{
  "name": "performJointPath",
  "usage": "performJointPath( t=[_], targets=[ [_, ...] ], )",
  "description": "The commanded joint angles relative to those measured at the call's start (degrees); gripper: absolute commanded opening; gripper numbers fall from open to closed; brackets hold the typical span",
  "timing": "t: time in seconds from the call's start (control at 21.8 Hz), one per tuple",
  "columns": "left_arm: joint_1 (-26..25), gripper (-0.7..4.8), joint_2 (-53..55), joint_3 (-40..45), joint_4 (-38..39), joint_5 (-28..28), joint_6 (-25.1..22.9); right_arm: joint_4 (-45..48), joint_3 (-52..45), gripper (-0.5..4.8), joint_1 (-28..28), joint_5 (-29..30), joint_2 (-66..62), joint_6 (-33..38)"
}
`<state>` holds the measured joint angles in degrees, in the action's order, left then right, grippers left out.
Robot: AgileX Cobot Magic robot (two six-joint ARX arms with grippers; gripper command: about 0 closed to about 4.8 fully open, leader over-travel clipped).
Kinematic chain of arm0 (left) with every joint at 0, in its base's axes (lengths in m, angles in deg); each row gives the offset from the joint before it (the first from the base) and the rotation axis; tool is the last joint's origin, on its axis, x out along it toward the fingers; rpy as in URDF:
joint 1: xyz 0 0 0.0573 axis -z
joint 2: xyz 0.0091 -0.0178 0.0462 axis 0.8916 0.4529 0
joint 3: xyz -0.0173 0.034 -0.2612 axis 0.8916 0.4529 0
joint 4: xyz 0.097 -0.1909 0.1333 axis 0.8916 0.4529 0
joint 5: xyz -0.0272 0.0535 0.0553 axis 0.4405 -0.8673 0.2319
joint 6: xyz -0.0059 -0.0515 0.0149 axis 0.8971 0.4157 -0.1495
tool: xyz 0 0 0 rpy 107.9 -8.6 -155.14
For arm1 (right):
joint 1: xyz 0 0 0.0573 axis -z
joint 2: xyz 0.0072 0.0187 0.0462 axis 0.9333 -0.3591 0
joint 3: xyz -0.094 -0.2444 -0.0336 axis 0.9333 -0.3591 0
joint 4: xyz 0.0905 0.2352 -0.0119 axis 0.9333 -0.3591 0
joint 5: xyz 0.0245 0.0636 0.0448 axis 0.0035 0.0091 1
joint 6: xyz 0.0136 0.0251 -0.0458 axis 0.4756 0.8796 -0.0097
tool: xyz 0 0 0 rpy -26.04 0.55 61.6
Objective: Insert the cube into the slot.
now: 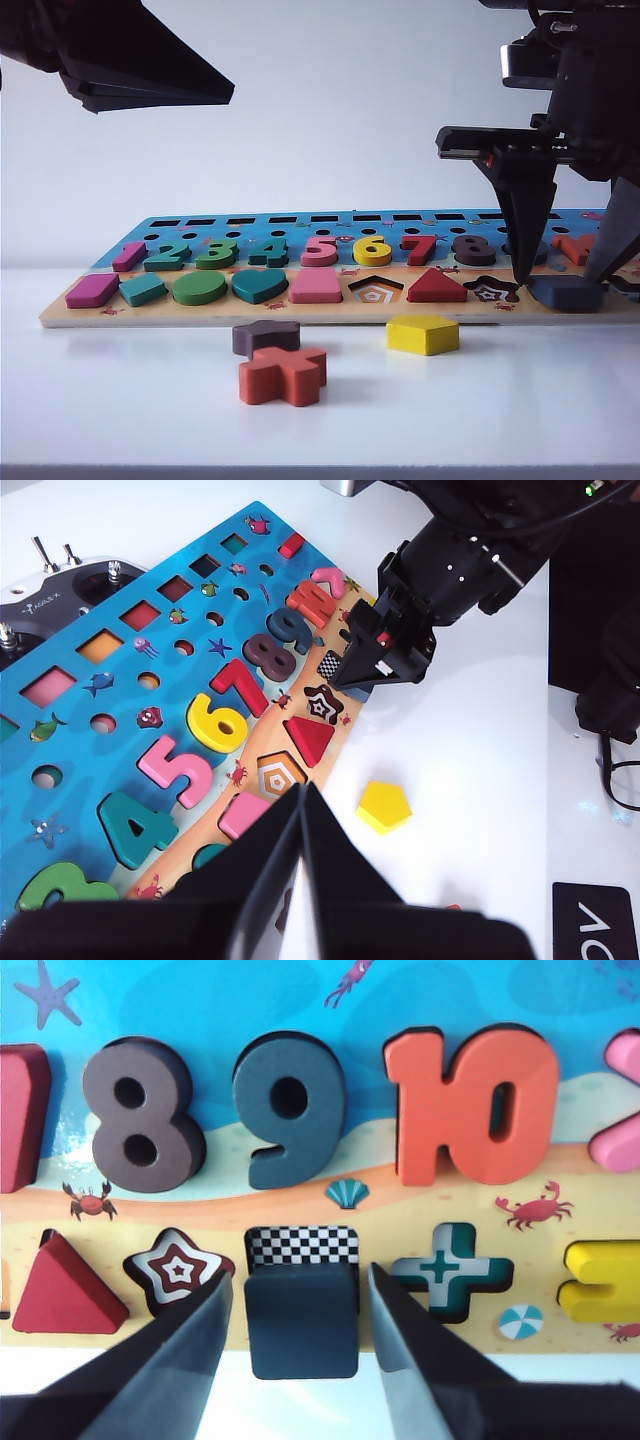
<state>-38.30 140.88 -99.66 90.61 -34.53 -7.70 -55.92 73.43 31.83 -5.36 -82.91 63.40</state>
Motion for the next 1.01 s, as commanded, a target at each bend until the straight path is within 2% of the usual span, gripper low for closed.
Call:
performJointPath(
  t=[0.05, 0.51, 1.01],
  targets=[
    [0.04, 0.10, 0.00, -0.28, -0.83, 0.46, 0.00, 0.33, 0.15, 2.59, 0.02, -0.66, 1.38, -0.22],
    [0.04, 0.10, 0.00, -0.28, -0.83, 0.46, 0.00, -3.17, 0.07, 2.56, -0.09, -0.31, 2.93, -0.44],
    [0.04, 0.10, 0.00, -0.28, -0.83, 0.46, 0.00, -5.66, 0.11, 1.60, -0.22, 4.37, 3.85, -0.50]
  ],
)
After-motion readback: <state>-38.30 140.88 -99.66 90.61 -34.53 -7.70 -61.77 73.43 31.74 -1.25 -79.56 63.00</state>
